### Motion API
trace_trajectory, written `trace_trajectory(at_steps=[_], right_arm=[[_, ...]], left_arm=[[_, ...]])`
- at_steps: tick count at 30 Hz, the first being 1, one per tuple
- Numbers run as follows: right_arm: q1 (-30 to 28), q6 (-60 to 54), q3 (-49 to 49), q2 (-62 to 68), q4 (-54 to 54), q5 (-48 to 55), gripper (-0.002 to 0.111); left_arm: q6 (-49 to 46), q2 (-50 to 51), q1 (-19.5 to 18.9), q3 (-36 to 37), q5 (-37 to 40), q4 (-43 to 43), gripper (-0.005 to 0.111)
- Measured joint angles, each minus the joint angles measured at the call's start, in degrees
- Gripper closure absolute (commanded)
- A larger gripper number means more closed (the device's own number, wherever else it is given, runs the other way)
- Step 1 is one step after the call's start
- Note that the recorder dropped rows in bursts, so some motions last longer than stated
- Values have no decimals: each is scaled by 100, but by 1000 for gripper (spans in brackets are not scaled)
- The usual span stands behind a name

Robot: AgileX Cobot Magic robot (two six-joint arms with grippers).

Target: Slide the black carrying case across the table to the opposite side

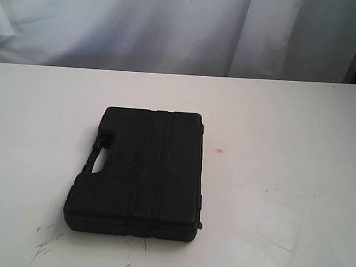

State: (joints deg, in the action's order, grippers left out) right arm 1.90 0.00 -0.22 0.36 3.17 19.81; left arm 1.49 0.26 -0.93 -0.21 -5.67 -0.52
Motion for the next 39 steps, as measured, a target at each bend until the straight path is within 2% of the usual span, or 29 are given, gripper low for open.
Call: trace_trajectory(at_steps=[8, 11, 16, 22, 28, 33, 39], right_arm=[[0, 0, 0, 0, 0, 0, 108], [0, 0, 0, 0, 0, 0, 108], [0, 0, 0, 0, 0, 0, 108], [0, 0, 0, 0, 0, 0, 108], [0, 0, 0, 0, 0, 0, 108], [0, 0, 0, 0, 0, 0, 108], [0, 0, 0, 0, 0, 0, 108]], left_arm=[[267, 0, 0, -29, -154, -13, 107], [481, 0, 0, -320, 265, -13, 107], [548, 470, 0, -1310, 1342, -13, 107], [559, 1739, 0, -2655, 2878, -336, 107], [524, 2959, 0, -3251, 4081, -710, 107], [501, 3516, 0, -3274, 4290, -749, 107], [393, 3684, 0, -3332, 4284, -1016, 107]])
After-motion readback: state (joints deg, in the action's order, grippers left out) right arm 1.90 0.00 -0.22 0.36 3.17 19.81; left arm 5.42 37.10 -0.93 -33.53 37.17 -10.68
